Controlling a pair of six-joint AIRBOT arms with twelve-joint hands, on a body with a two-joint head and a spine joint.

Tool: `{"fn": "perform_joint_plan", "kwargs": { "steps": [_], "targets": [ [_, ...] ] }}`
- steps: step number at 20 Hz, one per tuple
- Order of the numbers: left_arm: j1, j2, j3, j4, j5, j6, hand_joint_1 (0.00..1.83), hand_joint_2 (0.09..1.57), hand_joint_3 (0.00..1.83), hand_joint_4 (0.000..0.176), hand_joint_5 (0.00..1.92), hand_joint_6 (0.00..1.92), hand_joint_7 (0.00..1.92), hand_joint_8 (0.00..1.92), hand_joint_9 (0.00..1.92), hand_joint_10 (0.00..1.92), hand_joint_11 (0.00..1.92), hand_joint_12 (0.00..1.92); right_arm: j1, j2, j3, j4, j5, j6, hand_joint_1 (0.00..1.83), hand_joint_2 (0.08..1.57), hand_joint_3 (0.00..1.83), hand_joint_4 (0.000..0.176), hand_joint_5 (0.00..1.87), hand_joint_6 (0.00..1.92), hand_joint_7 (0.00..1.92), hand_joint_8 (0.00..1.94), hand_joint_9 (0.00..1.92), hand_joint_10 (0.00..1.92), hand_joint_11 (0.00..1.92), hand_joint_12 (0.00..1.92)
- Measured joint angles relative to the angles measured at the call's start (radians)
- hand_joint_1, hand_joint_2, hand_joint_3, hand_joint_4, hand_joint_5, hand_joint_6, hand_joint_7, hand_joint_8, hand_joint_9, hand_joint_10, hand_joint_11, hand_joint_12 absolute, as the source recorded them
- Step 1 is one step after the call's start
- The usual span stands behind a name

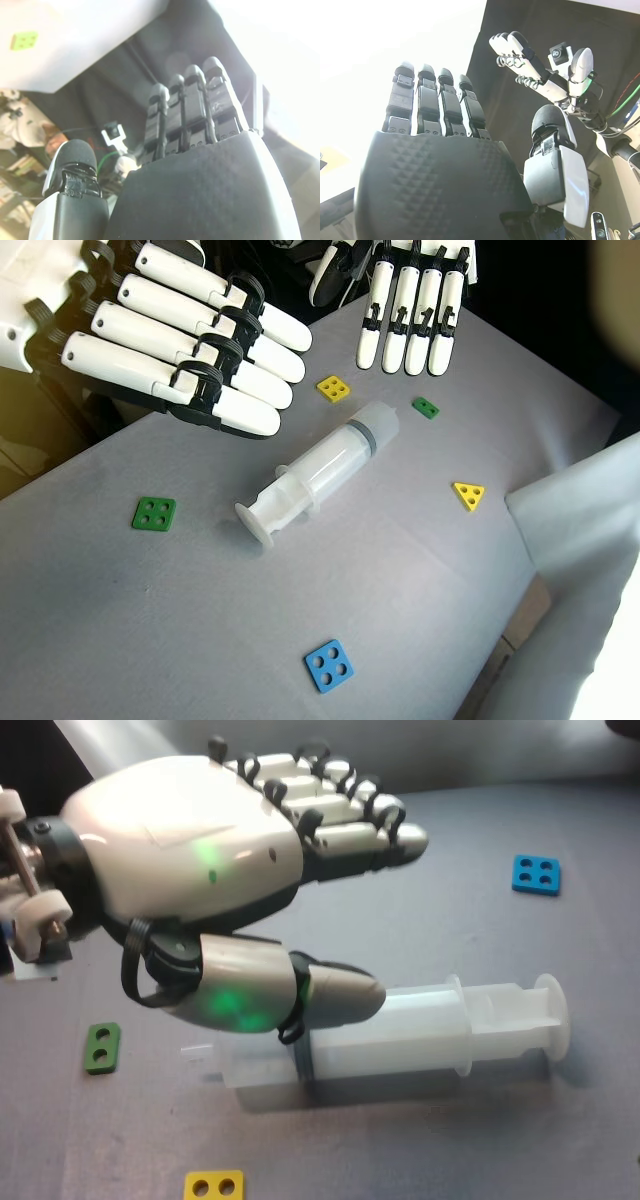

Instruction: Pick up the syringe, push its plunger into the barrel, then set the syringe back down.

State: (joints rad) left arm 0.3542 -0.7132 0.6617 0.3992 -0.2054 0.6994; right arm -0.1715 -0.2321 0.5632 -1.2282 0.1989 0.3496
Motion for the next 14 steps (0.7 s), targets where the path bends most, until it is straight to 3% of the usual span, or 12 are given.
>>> {"fn": "perform_joint_plan", "kwargs": {
  "steps": [1,3,4,5,6,8,11,14],
  "targets": [
    [0.000,0.000,0.000,0.001,0.012,0.006,0.00,1.26,0.00,0.000,0.19,0.01,0.16,0.01,0.13,0.01,0.07,0.07,0.000,0.000,-0.003,0.000,-0.010,0.000,0.00,1.20,0.01,0.000,0.16,0.02,0.13,0.01,0.10,0.01,0.04,0.05],
    [0.000,0.000,0.000,-0.004,0.008,0.027,0.00,1.25,0.00,0.000,0.16,0.00,0.14,0.00,0.11,0.00,0.07,0.07,0.000,0.003,-0.009,0.001,-0.025,0.000,0.00,1.22,0.00,0.000,0.19,0.01,0.17,0.00,0.14,0.01,0.00,0.31],
    [0.016,0.000,0.000,-0.047,-0.014,0.069,0.00,1.25,0.00,0.000,0.16,0.00,0.14,0.00,0.11,0.00,0.07,0.07,0.000,0.003,-0.009,0.001,-0.027,0.000,0.00,1.22,0.00,0.000,0.19,0.01,0.17,0.00,0.14,0.01,0.00,0.31],
    [0.071,0.000,-0.015,-0.247,-0.079,0.243,0.00,1.25,0.00,0.000,0.21,0.02,0.17,0.01,0.14,0.01,0.09,0.09,0.000,0.003,-0.009,0.002,-0.035,0.000,0.00,1.22,0.00,0.000,0.19,0.00,0.16,0.00,0.14,0.00,0.00,0.29],
    [0.126,0.000,-0.030,-0.374,-0.148,0.353,0.00,1.25,0.00,0.000,0.23,0.01,0.20,0.01,0.17,0.01,0.10,0.10,0.000,0.004,-0.009,0.002,-0.041,0.000,0.00,1.21,0.00,0.000,0.19,0.00,0.16,0.00,0.13,0.00,0.00,0.26],
    [0.220,0.000,-0.056,-0.531,-0.270,0.469,0.00,1.27,0.00,0.000,0.24,0.01,0.20,0.00,0.17,0.01,0.10,0.10,0.000,0.005,-0.009,0.002,-0.045,0.000,0.00,1.21,0.00,0.000,0.20,0.00,0.16,0.00,0.13,0.00,0.00,0.29],
    [0.261,-0.016,-0.066,-0.669,-0.351,0.555,0.00,1.27,0.00,0.000,0.25,0.01,0.21,0.00,0.17,0.00,0.09,0.10,0.000,0.005,-0.009,0.002,-0.044,0.000,0.00,1.22,0.00,0.000,0.19,0.00,0.15,0.00,0.12,0.00,0.00,0.29],
    [0.269,-0.102,-0.066,-0.816,-0.371,0.678,0.00,1.27,0.00,0.000,0.25,0.01,0.21,0.01,0.17,0.00,0.08,0.10,-0.001,0.005,-0.009,0.002,-0.043,0.000,0.00,1.22,0.00,0.000,0.16,0.00,0.12,0.00,0.10,0.00,0.00,0.18]
  ]
}}
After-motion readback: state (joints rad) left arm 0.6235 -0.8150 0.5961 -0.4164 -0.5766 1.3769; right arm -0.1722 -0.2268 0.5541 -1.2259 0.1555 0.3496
